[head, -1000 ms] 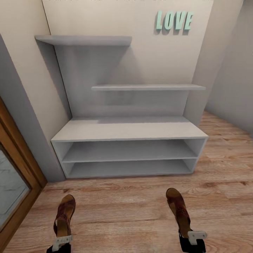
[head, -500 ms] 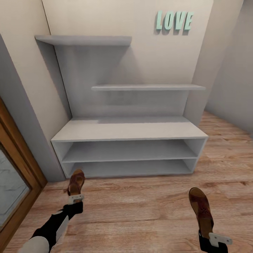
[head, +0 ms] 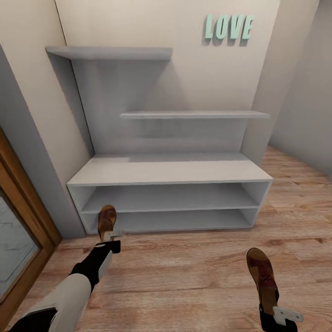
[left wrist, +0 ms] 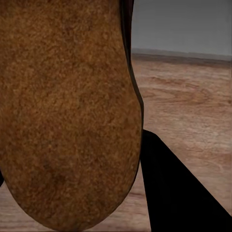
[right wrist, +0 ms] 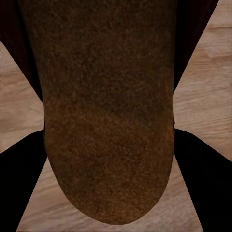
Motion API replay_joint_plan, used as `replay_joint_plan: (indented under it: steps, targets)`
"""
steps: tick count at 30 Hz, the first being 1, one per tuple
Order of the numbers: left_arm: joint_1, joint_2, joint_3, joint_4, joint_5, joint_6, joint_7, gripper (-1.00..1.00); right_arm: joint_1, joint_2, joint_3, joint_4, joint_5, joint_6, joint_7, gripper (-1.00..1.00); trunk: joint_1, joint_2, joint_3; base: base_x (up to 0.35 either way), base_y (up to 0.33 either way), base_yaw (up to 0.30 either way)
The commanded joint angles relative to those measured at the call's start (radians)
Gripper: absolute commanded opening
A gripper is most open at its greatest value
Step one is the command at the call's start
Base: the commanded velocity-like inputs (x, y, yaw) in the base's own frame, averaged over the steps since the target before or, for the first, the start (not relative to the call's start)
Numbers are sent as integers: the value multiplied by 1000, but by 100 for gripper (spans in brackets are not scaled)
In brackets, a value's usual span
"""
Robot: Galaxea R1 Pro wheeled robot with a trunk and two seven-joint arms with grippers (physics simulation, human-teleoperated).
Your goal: Pick up the two gym shoes and the two sandals from the corridor floor and place them onto the hallstand (shoe rack) in the corridor, making sure they are on the rack and not on the floor. Arrange them so the two gym shoes are next to each other and the two sandals are next to each other.
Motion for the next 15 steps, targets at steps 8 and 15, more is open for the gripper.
replay_joint_plan:
  steps: [8,15]
  targets:
    - [-58,2,-5,-2,-21,77,-13,-100,-1,3,-2,0,-6,-3,3,-100,0,0,-1,0,0,0]
    - [-64,5,-105,-4,-32,100,-87,-100,-1,6,-1,0,-6,-3,3,-100,4,-7,-4,0,0,0]
